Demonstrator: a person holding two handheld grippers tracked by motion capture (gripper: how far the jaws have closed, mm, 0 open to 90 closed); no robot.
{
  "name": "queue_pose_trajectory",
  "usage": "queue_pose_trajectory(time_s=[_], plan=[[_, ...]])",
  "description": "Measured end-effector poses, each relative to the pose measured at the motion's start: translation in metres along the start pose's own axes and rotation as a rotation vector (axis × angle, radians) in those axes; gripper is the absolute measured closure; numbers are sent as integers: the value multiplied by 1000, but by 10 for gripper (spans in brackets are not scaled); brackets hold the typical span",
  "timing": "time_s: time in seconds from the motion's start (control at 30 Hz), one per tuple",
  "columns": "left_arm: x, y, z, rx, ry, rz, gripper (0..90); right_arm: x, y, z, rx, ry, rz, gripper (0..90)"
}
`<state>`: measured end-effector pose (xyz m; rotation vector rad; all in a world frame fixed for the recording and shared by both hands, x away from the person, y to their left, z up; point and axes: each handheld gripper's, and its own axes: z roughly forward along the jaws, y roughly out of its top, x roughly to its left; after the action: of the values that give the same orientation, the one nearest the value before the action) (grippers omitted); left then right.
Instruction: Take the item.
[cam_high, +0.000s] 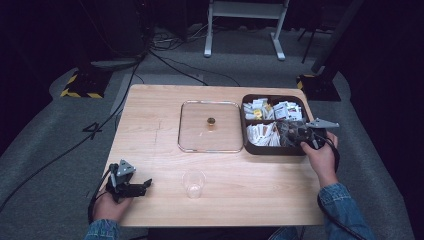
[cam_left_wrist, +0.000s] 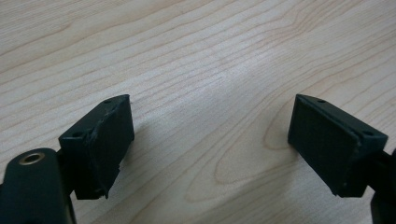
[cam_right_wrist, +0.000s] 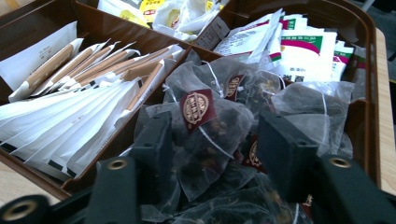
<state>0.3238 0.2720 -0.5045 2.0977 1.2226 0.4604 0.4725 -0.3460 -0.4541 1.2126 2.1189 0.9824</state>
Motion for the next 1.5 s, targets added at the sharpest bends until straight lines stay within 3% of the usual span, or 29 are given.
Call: queue_pose_trajectory(time_s=[0.3,0.53,0.73,0.9,1.3,1.5], plan=[[0,0,0,0,0,0,148,-1,-2,6,23,8,4,571],[0,0,0,0,0,0,148,-2,-2,5,34,16,-8,735],[0,0,0,0,0,0,148,-2,-2,5,48,19,-4,752],[0,0,0,0,0,0,148,-3,-3,4,16,33,33,754],[0,0,0,0,0,0,148,-4,8,-14,-62,55,49,755],[0,0,0,0,-3,-2,149,-4,18,-28,-113,94,68,755]])
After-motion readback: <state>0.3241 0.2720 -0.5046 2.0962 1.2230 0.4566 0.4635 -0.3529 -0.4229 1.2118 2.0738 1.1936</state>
